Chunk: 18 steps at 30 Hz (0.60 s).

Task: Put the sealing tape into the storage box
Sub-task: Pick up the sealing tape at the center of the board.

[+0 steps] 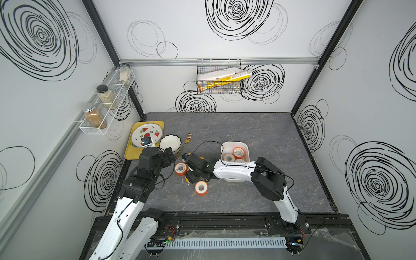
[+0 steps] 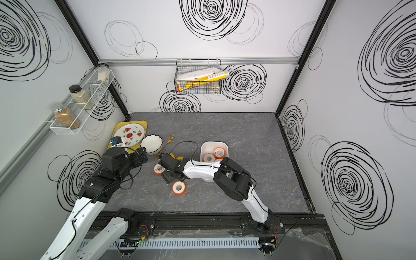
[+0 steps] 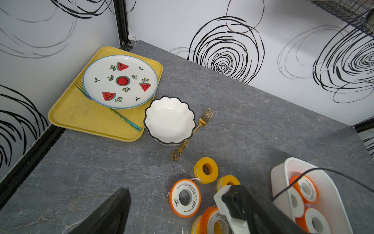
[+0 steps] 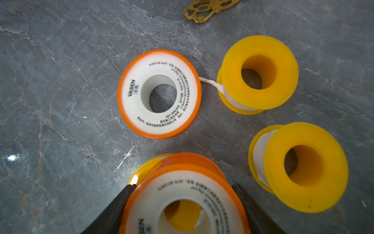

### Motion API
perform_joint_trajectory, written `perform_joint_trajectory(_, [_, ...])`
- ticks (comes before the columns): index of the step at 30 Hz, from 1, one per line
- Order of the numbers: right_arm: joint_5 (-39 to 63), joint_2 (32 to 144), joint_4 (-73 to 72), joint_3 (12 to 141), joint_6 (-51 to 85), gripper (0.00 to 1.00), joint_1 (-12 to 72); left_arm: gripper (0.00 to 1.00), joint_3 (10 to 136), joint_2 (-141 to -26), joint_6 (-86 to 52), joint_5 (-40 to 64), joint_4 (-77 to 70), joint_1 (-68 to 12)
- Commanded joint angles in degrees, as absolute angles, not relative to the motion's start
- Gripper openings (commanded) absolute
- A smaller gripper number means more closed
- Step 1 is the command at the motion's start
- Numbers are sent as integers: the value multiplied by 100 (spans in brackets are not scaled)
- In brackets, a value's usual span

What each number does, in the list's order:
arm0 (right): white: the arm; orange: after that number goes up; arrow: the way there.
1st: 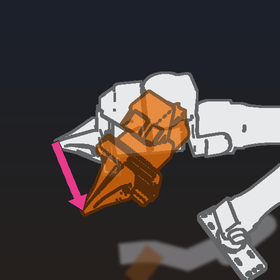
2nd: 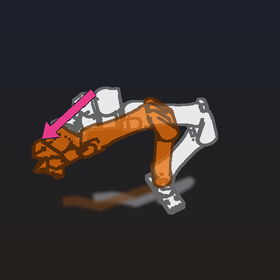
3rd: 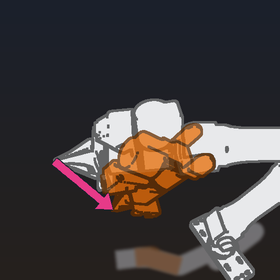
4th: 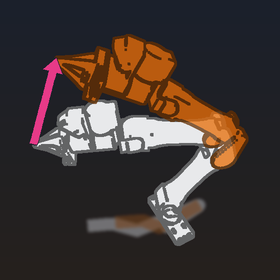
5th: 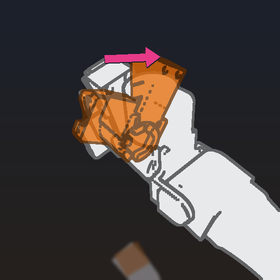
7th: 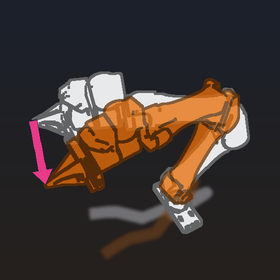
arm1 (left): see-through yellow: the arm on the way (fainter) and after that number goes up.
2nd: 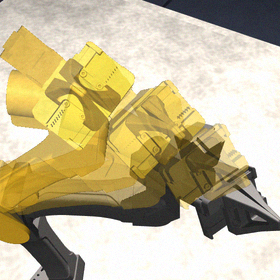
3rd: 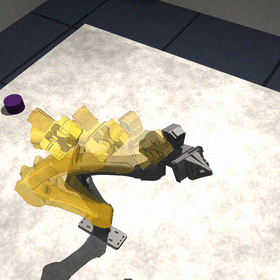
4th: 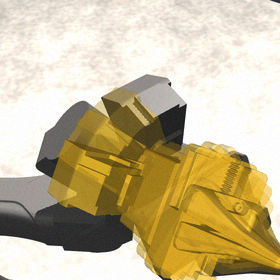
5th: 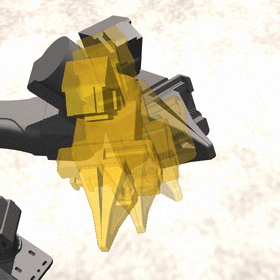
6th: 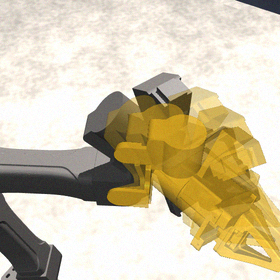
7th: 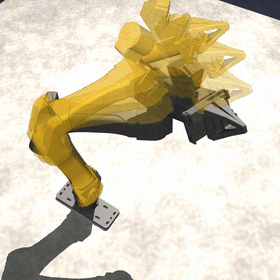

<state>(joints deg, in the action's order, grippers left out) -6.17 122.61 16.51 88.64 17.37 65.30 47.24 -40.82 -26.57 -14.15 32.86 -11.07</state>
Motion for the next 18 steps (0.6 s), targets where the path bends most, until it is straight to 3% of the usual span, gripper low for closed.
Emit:
perform_joint_trajectory(1, [-643, 11879, 1758, 8997, 1735, 58, 6567, 93, 4667, -4049, -2601, -1388, 3012, -1064])
perform_joint_trajectory(11, [-1359, 10984, 1930, 8525, 1773, 57, 6476, 93, 4658, -4052, -2607, -1355, 3006, -1061])
perform_joint_trajectory(18, [-1329, 9776, 1684, 7381, 1896, 56, 5914, 93, 4650, -4065, -2601, -1325, 3003, -1055])
